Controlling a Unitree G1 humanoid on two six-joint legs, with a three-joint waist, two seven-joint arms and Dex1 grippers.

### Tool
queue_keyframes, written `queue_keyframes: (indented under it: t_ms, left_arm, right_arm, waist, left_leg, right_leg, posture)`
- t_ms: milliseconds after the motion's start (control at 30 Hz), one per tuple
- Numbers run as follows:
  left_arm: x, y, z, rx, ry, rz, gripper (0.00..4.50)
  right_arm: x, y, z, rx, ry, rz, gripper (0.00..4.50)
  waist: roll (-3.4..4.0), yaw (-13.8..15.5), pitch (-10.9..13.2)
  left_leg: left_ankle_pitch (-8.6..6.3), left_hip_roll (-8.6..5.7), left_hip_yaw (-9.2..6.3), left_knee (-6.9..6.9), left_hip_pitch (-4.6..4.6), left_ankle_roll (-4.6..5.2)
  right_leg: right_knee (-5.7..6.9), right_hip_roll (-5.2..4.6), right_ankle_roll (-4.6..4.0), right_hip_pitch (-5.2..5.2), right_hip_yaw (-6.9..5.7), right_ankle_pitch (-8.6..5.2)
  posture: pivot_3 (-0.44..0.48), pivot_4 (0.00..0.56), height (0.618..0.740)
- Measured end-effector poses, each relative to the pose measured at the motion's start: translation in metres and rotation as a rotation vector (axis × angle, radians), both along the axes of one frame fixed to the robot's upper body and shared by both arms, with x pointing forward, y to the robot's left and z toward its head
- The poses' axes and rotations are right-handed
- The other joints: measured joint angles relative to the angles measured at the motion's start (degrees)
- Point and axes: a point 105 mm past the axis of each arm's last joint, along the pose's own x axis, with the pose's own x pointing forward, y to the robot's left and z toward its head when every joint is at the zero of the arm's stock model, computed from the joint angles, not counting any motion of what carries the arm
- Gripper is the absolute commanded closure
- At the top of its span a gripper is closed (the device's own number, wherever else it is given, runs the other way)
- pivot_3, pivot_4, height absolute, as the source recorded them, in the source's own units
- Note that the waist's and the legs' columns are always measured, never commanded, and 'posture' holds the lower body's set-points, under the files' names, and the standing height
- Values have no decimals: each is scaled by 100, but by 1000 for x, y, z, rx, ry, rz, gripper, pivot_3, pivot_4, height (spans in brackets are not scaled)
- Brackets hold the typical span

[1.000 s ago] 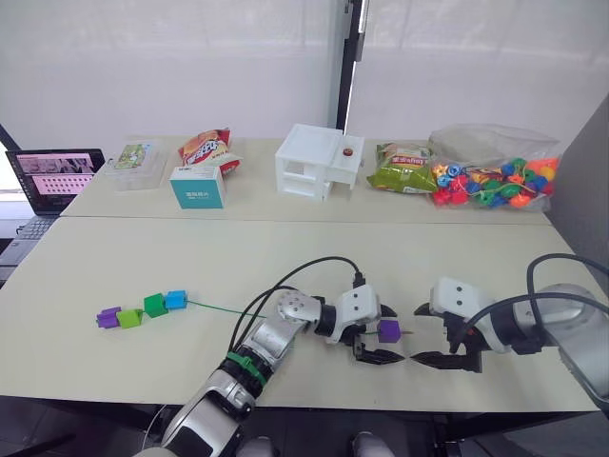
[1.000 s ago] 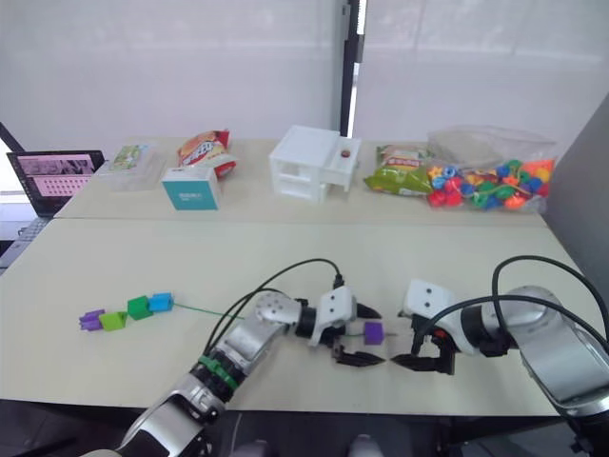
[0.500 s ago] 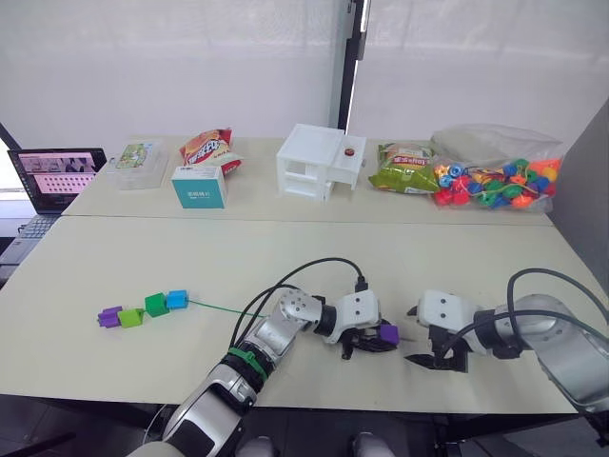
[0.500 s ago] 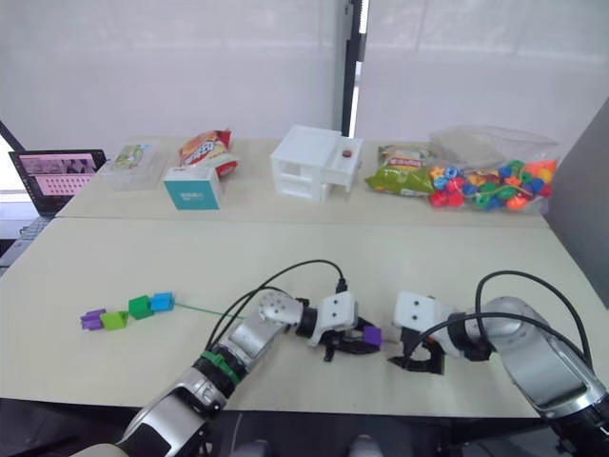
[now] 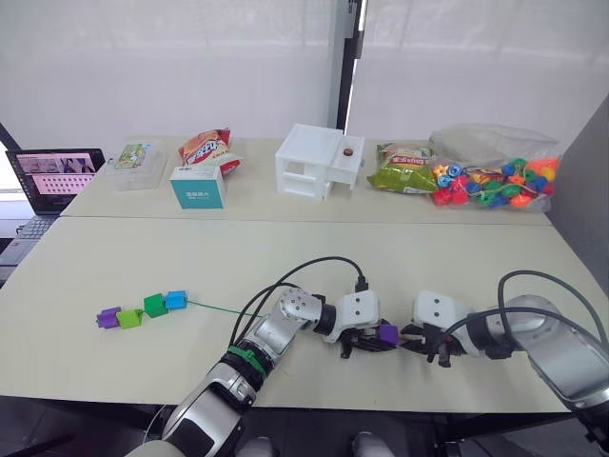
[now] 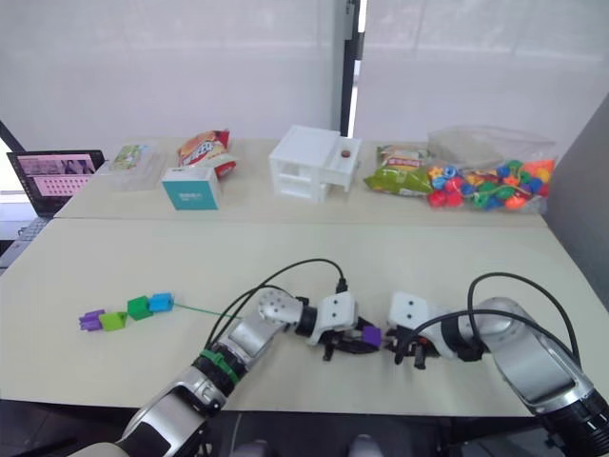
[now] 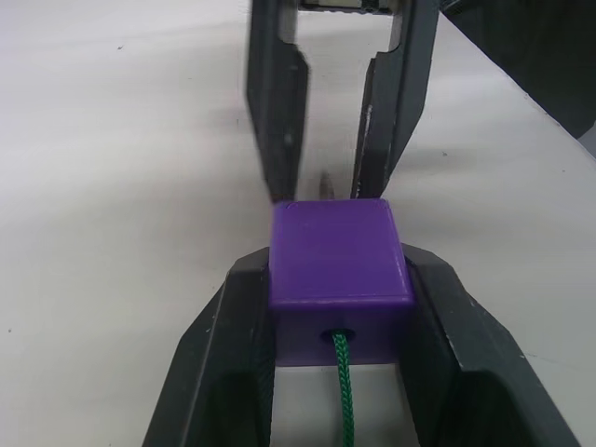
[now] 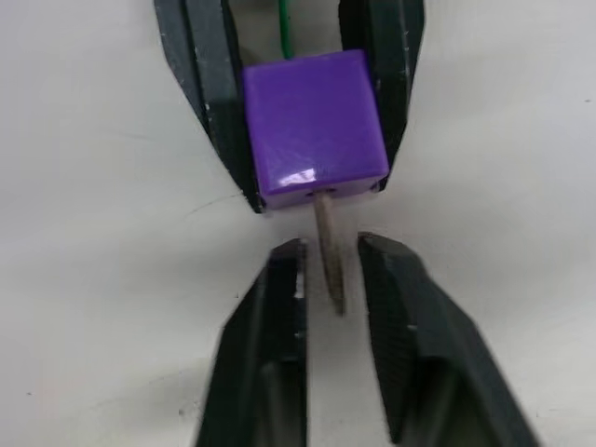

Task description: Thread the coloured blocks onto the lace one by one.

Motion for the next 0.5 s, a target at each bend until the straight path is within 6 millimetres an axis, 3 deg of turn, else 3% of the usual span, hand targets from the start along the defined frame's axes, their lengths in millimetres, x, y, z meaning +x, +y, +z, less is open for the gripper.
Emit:
queue_keyframes:
  t_ms: [300, 367, 500]
  left_arm:
    - [11, 19, 4, 54, -76, 28, 3285]
    - [26, 41, 8, 52, -84, 112, 3285]
    - [55, 106, 18, 47, -86, 305, 3285]
  right_arm:
    - [2, 2, 0, 3, -17, 24, 4500]
    - [5, 0, 1, 1, -11, 25, 4500]
    - [6, 2, 1, -5, 3, 58, 4500]
  waist:
    - [0, -80, 0]
    - [-1, -120, 1]
    - [0, -152, 0]
  left_leg:
    - [0, 2, -1, -2, 9, 0]
    - [1, 4, -1, -2, 10, -1]
    - [0, 9, -4, -5, 14, 0]
  right_leg:
    - [6, 2, 0, 4, 0, 0]
    - [11, 3, 0, 0, 0, 0]
    - [21, 8, -1, -4, 0, 0]
  posture:
    - [0, 150, 740]
    - [0, 150, 740]
    - [0, 150, 740]
